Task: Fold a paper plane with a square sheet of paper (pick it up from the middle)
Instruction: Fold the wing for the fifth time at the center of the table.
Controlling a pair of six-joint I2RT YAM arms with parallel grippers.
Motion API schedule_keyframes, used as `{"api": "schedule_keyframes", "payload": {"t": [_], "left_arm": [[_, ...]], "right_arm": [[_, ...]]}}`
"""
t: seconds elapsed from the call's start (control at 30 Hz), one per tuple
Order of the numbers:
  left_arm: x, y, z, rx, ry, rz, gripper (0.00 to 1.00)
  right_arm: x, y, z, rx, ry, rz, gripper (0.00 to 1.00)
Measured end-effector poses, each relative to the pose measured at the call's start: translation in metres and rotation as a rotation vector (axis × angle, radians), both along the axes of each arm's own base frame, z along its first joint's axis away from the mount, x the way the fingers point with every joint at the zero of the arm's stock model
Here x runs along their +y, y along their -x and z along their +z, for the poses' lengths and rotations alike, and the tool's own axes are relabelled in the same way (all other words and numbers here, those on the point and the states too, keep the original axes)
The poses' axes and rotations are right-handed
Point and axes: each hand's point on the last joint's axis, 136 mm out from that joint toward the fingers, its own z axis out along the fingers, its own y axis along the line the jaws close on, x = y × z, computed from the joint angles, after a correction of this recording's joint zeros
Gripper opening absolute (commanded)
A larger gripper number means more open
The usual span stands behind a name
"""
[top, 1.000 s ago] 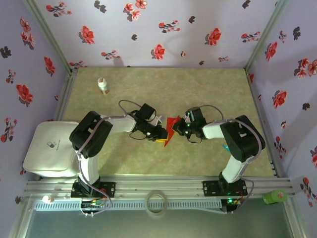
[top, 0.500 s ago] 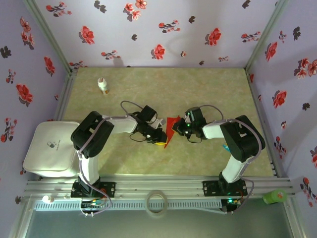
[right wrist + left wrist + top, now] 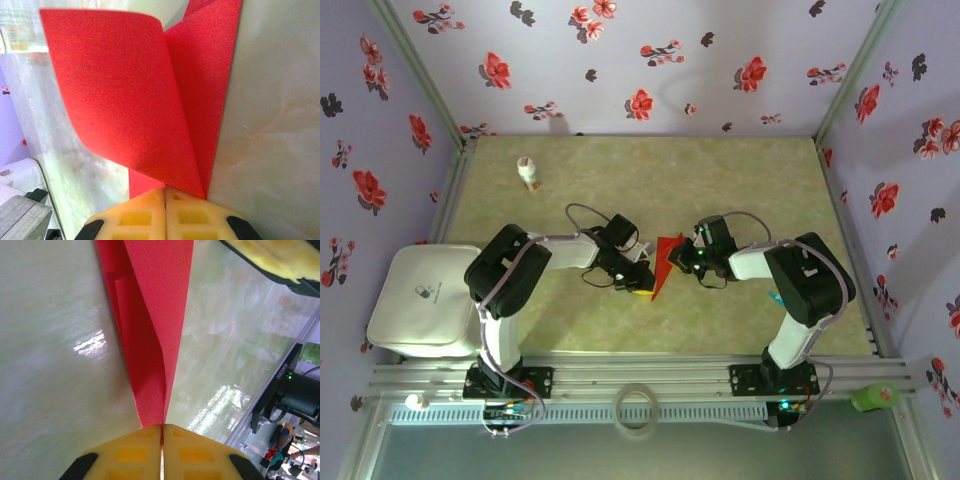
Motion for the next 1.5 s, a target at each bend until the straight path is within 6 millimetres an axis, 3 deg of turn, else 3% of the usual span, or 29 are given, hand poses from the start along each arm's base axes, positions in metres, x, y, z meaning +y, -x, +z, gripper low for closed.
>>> {"api": "schedule_keyframes", "payload": {"t": [0.53, 0.8, 0.93, 1.13, 1.37, 1.5], "left_arm": [[0.002, 0.002, -0.010, -0.002, -0.019, -0.017, 0.08], [0.007, 0.008, -0.007, -0.016, -0.027, -0.014, 0.14], [0.011, 0.008, 0.003, -0.041, -0.033, 0.000, 0.14], [0.008, -0.007, 0.031, -0.123, -0.004, 0.059, 0.14], [-0.017, -0.026, 0.061, -0.149, 0.112, 0.098, 0.14], [-0.031, -0.029, 0.066, -0.142, 0.155, 0.087, 0.16]], "right_arm": [[0.000, 0.000, -0.001, 0.001, 0.004, -0.002, 0.07], [-0.001, 0.000, -0.001, 0.003, 0.013, 0.001, 0.06], [0.000, 0.000, -0.001, 0.006, 0.015, 0.002, 0.06], [0.000, 0.001, -0.001, 0.007, 0.017, 0.004, 0.06], [0.001, 0.001, -0.001, 0.007, 0.017, 0.004, 0.06], [0.001, 0.001, -0.001, 0.006, 0.017, 0.005, 0.06]]}}
